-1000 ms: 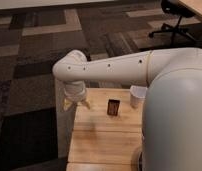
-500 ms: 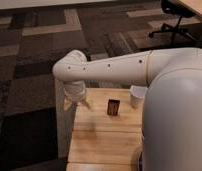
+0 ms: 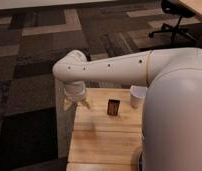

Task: Place the eraser in the ceramic cup

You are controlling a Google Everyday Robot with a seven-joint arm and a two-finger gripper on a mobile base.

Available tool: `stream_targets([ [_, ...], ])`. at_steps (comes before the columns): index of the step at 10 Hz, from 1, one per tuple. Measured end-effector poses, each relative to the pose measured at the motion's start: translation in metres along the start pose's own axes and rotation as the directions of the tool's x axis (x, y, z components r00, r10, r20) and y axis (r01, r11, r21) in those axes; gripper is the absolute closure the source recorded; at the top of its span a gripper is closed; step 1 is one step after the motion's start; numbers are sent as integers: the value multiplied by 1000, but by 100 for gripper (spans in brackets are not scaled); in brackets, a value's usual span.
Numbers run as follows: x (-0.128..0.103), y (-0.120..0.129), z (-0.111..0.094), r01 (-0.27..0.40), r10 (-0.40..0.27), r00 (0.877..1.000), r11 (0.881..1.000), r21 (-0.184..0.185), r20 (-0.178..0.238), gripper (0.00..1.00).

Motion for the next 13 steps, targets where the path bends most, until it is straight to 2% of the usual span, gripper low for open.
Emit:
stream_targets([
  [2, 0, -2, -2, 1, -1, 1000, 1000, 5, 2, 35],
  [5, 0, -5, -8, 49, -49, 999, 999, -7, -1, 35],
  [7, 5, -20, -15, 130, -128, 991, 991, 26, -43, 35],
  [8, 7, -32, -21, 212, -208, 975, 975, 57, -75, 35],
  [10, 3, -44, -33, 365, -355, 929, 925, 108, -104, 35],
  [11, 1, -46, -39, 491, -479, 870, 863, 122, -119, 35],
  [12, 2, -47, -42, 553, -539, 832, 824, 121, -130, 35],
  [13, 3, -49, -46, 668, -651, 743, 735, 116, -157, 35],
])
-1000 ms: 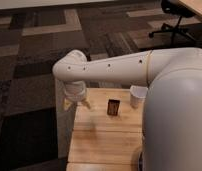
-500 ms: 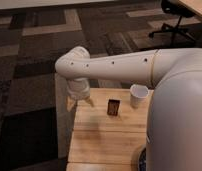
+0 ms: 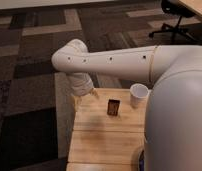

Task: Place the eraser in the ceramic cup

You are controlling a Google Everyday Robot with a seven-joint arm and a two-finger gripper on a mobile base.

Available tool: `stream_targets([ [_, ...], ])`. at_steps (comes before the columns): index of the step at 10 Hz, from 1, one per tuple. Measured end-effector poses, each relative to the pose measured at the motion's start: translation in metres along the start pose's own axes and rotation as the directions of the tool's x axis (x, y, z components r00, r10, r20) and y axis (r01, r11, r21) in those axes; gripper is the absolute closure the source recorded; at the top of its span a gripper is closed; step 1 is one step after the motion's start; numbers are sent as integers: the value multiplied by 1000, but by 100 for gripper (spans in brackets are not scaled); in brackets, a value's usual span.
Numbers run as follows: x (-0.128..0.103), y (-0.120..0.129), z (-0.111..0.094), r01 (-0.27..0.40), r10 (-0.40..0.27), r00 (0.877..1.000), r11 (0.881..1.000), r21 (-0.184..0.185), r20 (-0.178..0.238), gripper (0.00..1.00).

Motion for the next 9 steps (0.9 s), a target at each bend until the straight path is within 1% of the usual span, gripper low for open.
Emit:
stream_targets([
  [1, 2, -2, -1, 53, -52, 999, 999, 6, -6, 35],
  [2, 8, -8, -8, 227, -227, 974, 974, 8, -6, 35],
  [3, 11, -9, -11, 309, -309, 951, 951, -1, -2, 35],
  [4, 13, -13, -15, 387, -387, 922, 922, -2, 6, 35],
  [5, 15, -15, -17, 423, -423, 906, 906, -2, 11, 35],
  [6, 15, -16, -18, 430, -430, 903, 903, -1, 11, 35],
  [9, 14, -15, -18, 433, -433, 901, 902, -1, 12, 35],
])
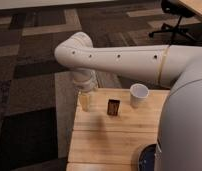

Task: Place the eraser in the ceramic cup

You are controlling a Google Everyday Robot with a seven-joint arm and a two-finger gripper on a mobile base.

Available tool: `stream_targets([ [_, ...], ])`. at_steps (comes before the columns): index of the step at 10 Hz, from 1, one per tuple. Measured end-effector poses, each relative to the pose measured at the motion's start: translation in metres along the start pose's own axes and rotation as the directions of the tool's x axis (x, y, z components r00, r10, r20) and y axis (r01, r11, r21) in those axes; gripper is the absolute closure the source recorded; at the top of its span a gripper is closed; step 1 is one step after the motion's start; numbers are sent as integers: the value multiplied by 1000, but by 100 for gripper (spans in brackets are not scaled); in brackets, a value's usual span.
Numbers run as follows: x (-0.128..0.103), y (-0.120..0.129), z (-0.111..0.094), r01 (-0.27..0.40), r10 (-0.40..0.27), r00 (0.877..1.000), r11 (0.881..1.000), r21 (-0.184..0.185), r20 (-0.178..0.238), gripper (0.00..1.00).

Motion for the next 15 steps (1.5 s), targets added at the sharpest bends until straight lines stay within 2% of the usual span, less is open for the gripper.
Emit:
stream_targets([
  [2, 1, -1, -1, -4, 4, 1000, 1000, 1, 4, 35],
  [5, 14, -13, -2, -19, 19, 999, 1000, 9, 38, 35],
  [9, 47, -36, 10, -17, 17, 997, 1000, 7, 69, 35],
  [10, 65, -50, 18, 1, -3, 998, 1000, 21, 69, 35],
  [12, 81, -63, 38, 10, -12, 998, 999, 34, 67, 35],
  [15, 80, -67, 59, 38, -40, 995, 999, 24, 91, 35],
])
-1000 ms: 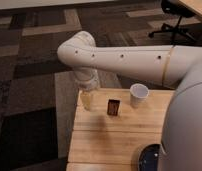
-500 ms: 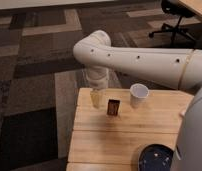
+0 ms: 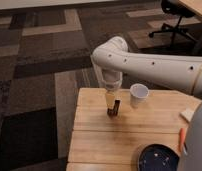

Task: Place the eraser in the ceramic cup

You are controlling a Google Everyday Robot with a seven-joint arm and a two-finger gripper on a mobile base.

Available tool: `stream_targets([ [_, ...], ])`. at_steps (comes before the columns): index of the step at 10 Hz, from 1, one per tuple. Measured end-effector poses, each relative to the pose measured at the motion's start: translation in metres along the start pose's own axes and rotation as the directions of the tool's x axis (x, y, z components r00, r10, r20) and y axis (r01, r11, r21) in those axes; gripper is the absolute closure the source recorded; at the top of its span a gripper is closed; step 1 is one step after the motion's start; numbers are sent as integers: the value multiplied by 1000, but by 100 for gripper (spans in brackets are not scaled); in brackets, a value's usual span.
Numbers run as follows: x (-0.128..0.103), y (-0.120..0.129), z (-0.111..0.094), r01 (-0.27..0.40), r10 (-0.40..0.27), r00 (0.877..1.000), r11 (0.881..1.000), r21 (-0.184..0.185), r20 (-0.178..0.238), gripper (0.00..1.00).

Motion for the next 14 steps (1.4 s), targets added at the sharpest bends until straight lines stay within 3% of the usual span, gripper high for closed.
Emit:
stream_targets([
  [2, 0, 2, 13, 23, -22, 999, 1000, -17, 31, 35],
  [4, 0, 1, 22, 43, -43, 998, 999, -16, 36, 38],
  [6, 0, 0, 27, 49, -49, 998, 999, -13, 36, 70],
  [9, 2, 3, 24, 39, -39, 999, 999, -18, 20, 100],
  [11, 3, 4, 16, 17, -17, 1000, 999, -29, -1, 100],
  [14, -7, -8, -23, 8, -8, 1000, 1000, -9, -20, 100],
])
